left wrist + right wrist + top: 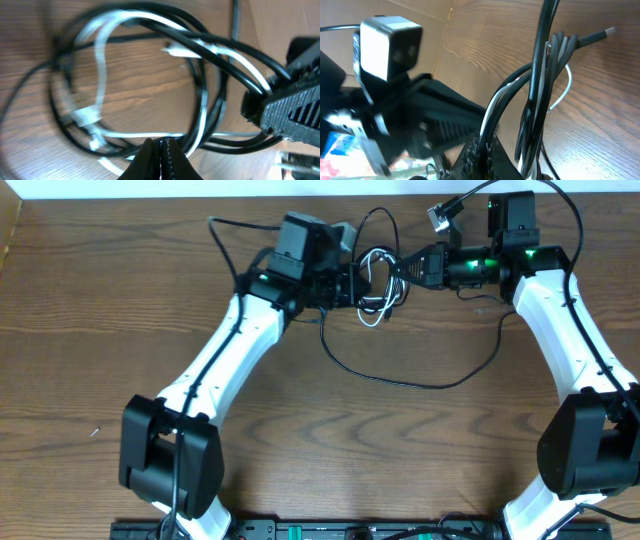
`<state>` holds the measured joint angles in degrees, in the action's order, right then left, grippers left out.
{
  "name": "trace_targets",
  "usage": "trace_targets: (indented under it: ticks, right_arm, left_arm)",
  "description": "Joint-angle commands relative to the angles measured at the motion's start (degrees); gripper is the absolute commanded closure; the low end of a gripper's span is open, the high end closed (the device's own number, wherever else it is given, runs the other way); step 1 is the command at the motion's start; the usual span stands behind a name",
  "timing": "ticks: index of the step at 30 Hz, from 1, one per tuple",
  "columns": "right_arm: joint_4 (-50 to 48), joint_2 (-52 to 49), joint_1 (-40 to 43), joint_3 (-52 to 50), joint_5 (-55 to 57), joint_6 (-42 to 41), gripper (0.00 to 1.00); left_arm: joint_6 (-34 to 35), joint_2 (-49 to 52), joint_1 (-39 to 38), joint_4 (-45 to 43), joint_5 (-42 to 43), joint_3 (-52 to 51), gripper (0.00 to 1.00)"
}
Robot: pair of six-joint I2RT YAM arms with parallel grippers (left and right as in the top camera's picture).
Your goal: Untangle cables
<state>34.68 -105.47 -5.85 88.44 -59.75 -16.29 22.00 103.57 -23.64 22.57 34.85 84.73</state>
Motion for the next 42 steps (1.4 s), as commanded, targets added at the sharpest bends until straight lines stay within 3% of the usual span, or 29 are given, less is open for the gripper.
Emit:
trace_targets:
  ticks: [1, 4, 9, 15, 31, 36, 42]
  right_arm:
    - [-0.7, 0.4, 0.2, 0.8, -4.3, -2.2, 0.99]
    - [-0.6, 0.4, 0.3, 0.8, -4.3, -2.1, 0.99]
    - [-0.6, 0.4, 0.3, 0.8, -4.3, -2.1, 0.99]
    - [-0.4, 0.4, 0.3, 0.8, -4.3, -2.1, 0.99]
    - [-0.4, 0.4, 0.3, 0.8, -5.4, -2.1, 0.99]
    - [-0.4, 0.4, 0.3, 0.8, -6.7, -2.3, 0.99]
    - [-0.9, 1.0, 0.6, 0.8, -6.8, -5.0, 0.99]
  left_arm:
    - [-2.3, 1.1, -1.2, -1.1, 2.2, -0.1, 0.92]
    - [-2.8, 1.6, -1.4, -2.2, 3.2, -0.1, 0.92]
    - [-7.4, 1.8, -1.4, -5.4, 11.1, -0.1, 0.83]
    - [-7.4, 2.3, -1.5, -6.8, 11.3, -0.1, 0.77]
    - [-7.0, 7.3, -1.5, -10.1, 10.6, -0.1, 0.75]
    - [-6.8, 7.3, -1.5, -9.7, 2.6, -0.1, 0.73]
    - [0.6, 7.3, -1.5, -8.5, -11.1, -0.1, 0.72]
